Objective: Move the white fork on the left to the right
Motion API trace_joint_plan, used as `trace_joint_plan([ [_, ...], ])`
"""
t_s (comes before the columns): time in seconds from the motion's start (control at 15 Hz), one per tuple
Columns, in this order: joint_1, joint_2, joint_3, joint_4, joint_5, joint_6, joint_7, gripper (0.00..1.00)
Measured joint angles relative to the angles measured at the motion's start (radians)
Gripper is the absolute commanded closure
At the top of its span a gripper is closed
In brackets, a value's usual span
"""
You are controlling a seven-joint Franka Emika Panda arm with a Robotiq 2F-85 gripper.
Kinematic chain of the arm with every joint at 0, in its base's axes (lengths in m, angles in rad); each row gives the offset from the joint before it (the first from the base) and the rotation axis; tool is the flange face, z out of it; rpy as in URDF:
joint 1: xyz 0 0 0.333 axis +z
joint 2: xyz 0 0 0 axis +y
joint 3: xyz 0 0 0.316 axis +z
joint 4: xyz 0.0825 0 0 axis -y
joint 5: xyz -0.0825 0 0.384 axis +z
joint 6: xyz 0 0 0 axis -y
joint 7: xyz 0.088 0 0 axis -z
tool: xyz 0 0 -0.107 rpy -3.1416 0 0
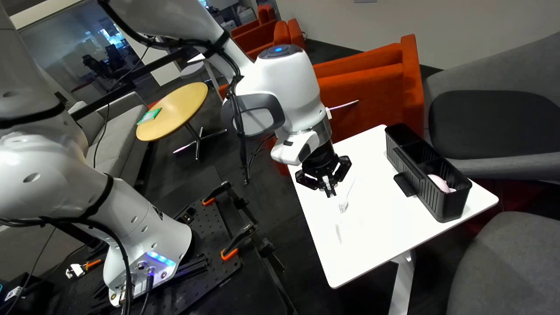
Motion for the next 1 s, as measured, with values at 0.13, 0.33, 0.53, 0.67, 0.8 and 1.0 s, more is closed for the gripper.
trace_joint_plan([
  [0.13, -0.059, 0.006, 0.021, -0.01, 0.061, 0.023, 0.004, 0.97],
  [0.33, -0.123, 0.031, 0.053, -0.003, 0.158, 0.101, 0.023, 0.97],
  [0.53, -0.176, 0.069, 0.108, 0.029, 0.27, 0.138, 0.025, 0.97],
  [0.67, -0.205, 0.105, 0.155, 0.069, 0.317, 0.138, 0.025, 0.97],
  [0.8, -0.228, 0.153, 0.2, 0.116, 0.354, 0.146, 0.025, 0.97],
  [1.0, -0.249, 0.228, 0.241, 0.18, 0.379, 0.166, 0.025, 0.97],
])
